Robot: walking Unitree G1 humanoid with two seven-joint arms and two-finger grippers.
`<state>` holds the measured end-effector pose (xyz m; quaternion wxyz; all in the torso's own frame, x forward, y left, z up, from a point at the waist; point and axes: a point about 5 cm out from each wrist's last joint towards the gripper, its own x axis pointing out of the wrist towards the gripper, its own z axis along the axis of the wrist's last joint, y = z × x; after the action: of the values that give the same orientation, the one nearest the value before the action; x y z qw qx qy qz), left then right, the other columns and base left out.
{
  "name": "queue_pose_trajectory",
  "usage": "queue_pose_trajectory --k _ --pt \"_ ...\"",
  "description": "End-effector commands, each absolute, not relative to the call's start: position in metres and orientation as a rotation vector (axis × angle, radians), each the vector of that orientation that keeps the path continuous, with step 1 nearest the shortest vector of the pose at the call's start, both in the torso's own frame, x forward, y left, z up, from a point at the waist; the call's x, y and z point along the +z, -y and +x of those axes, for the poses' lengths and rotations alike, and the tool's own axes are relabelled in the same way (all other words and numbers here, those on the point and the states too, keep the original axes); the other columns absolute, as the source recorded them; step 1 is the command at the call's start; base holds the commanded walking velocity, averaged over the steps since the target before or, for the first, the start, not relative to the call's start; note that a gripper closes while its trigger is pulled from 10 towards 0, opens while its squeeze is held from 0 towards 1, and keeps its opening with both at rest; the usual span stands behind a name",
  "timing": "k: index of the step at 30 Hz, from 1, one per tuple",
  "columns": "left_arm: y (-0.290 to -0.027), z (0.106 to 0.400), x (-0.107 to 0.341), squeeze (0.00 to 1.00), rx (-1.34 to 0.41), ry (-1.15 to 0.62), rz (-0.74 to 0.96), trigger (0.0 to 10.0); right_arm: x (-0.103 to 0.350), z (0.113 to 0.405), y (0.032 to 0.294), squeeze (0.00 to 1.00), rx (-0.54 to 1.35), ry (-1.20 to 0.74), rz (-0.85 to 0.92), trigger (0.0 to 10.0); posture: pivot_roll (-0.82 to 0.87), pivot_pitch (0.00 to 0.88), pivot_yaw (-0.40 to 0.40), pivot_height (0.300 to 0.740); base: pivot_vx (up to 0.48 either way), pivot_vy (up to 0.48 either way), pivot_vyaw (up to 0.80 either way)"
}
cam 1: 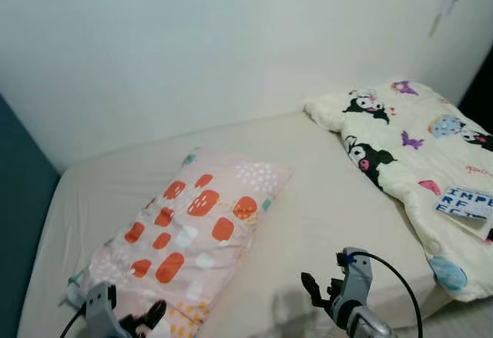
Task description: Clean up the room
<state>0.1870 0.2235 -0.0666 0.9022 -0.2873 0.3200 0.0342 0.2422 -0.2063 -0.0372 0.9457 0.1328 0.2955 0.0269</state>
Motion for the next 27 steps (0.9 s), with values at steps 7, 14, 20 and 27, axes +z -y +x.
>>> queue_pose_trajectory --k 7,14,20,27 --pt "-0.229 0.155 -0.085 0.0 0.22 -0.844 -0.472 10.0 -0.059 0.213 0.21 0.0 0.016 -0.751 0.201 10.0 -0.07 0.028 0.025 0.74 0.0 0.0 0.0" --pt "-0.236 0.135 -0.094 0.0 0.334 -0.974 -0.296 10.0 -0.078 0.182 0.214 0.0 -0.02 -0.899 0.097 10.0 -0.06 0.007 0.016 0.74 0.0 0.0 0.0" --pt "-0.241 0.123 -0.098 0.0 0.353 -1.089 -0.116 10.0 -0.089 0.162 0.213 0.0 -0.016 -1.008 -0.012 10.0 -0.06 0.0 0.007 0.74 0.0 0.0 0.0" --pt "-0.218 0.109 -0.108 0.0 -0.097 -1.303 0.461 10.0 -0.094 0.156 0.208 0.0 0.079 -1.101 -0.242 10.0 -0.03 0.0 -0.007 0.74 0.0 0.0 0.0"
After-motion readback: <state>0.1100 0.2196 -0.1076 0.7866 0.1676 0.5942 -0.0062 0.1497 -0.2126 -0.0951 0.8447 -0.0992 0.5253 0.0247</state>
